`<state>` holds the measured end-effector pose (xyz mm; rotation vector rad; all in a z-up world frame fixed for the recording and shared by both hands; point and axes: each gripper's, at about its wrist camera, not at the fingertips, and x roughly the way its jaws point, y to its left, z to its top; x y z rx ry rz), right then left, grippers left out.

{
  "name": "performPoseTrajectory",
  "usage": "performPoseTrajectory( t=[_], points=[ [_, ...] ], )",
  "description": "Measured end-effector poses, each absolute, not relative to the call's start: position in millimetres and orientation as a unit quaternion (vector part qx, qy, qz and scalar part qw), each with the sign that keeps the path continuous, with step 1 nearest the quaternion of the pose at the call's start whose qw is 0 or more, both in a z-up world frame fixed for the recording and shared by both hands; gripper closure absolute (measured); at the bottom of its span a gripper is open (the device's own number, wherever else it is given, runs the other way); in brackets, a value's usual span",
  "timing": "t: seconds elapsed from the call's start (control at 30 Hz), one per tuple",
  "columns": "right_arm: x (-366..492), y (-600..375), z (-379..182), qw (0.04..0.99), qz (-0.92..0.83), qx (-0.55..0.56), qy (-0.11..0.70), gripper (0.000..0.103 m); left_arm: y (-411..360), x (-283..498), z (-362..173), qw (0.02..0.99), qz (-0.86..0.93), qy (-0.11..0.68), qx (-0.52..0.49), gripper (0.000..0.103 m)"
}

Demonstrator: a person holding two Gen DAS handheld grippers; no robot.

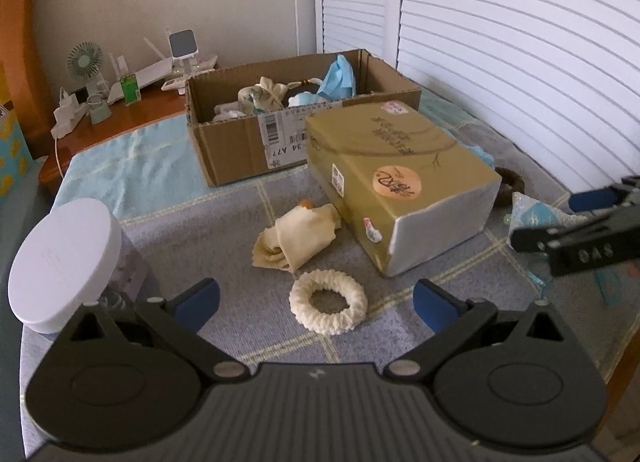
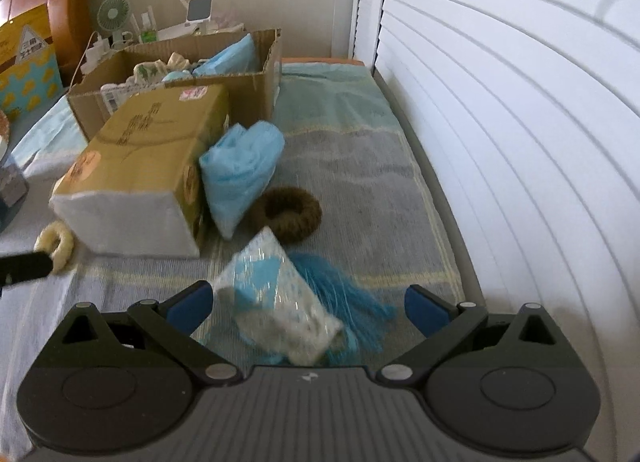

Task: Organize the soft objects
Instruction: 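Grasp the cream braided ring with the left tool while the right tool grasps the blue patterned pouch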

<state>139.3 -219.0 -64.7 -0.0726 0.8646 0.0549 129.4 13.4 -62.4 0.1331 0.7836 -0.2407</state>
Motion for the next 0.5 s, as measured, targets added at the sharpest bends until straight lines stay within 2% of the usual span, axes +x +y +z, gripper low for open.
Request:
performPoseTrajectory(
  t=[0.3,0.5],
  points=[
    [137.5,-226.4,-69.9,0.903,-0.004,-0.032,0.429,0.0,14.4,132.5,-66.4,0.913,-0.119,0.386,0.06,0.001],
    [123.5,-234.0,-71.9,0.9,-0.01,-0.023,0.435,0.0,13.0,133.0,-71.9,0.91,-0.128,0.388,0.062,0.007]
  ],
)
